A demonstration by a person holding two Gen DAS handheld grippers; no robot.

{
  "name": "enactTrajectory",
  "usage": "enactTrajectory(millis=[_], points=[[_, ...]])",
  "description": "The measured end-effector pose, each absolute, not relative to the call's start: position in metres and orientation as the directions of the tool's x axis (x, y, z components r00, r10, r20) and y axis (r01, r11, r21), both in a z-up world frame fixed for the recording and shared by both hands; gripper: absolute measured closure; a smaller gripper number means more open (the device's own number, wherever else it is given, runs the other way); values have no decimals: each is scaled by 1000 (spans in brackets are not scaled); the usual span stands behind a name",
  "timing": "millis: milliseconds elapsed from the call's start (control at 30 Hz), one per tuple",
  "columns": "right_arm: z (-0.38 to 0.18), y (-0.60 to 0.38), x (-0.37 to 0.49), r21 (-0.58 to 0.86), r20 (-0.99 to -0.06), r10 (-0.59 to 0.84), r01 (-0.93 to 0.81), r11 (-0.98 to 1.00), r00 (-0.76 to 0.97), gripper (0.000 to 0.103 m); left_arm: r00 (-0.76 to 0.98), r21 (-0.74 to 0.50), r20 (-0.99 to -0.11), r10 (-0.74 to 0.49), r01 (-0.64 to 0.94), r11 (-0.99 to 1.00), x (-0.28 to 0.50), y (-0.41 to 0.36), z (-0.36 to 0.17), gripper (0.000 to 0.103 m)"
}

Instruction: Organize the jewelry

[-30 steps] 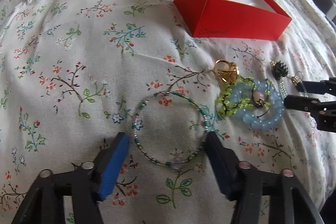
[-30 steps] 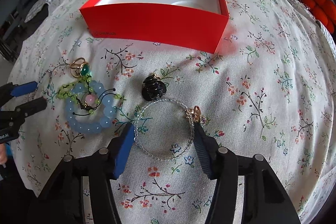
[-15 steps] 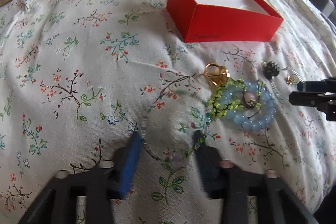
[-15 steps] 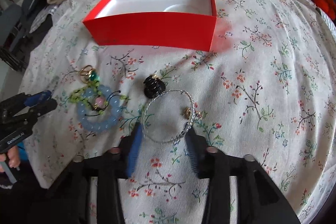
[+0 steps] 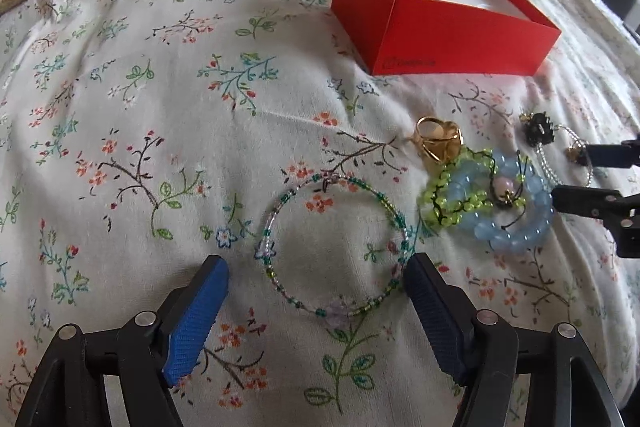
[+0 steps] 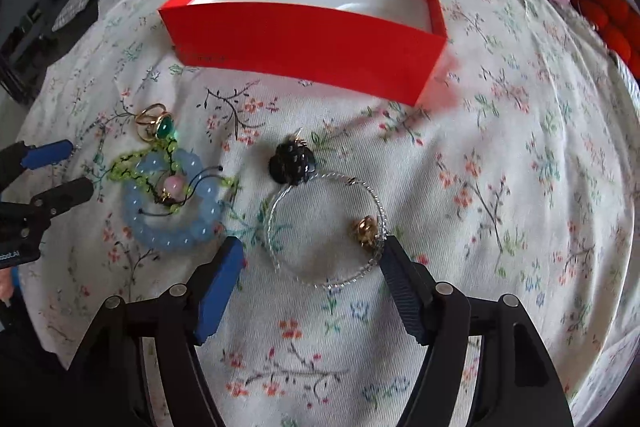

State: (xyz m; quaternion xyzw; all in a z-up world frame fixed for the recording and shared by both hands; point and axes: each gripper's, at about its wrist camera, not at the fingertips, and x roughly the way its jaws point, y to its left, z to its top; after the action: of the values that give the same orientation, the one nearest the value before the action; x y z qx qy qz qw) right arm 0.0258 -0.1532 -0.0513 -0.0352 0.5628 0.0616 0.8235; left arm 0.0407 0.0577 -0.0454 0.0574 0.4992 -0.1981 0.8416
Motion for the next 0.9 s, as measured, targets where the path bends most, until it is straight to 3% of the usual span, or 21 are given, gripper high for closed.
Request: enactTrajectory(millis=[100,200,333,900], points=[[-53,-148,31,-10,-925,53,-166,986,375,31,422,-116,-860,-287,385,916,43,59,-45,28],[-50,-148,34,-15,-922,52,-168,986,384,44,430,-116,-857,-285,376,919,44,60,-44,39],[-46,-154,34,-13,-920,52,-164,986,388,46,434,-110,-856,-280,378,919,44,58,-42,47],[-10,-175,32,67,-894,115,-126,990,433,46,451,-117,-843,-293,378,919,43,52,-14,48]])
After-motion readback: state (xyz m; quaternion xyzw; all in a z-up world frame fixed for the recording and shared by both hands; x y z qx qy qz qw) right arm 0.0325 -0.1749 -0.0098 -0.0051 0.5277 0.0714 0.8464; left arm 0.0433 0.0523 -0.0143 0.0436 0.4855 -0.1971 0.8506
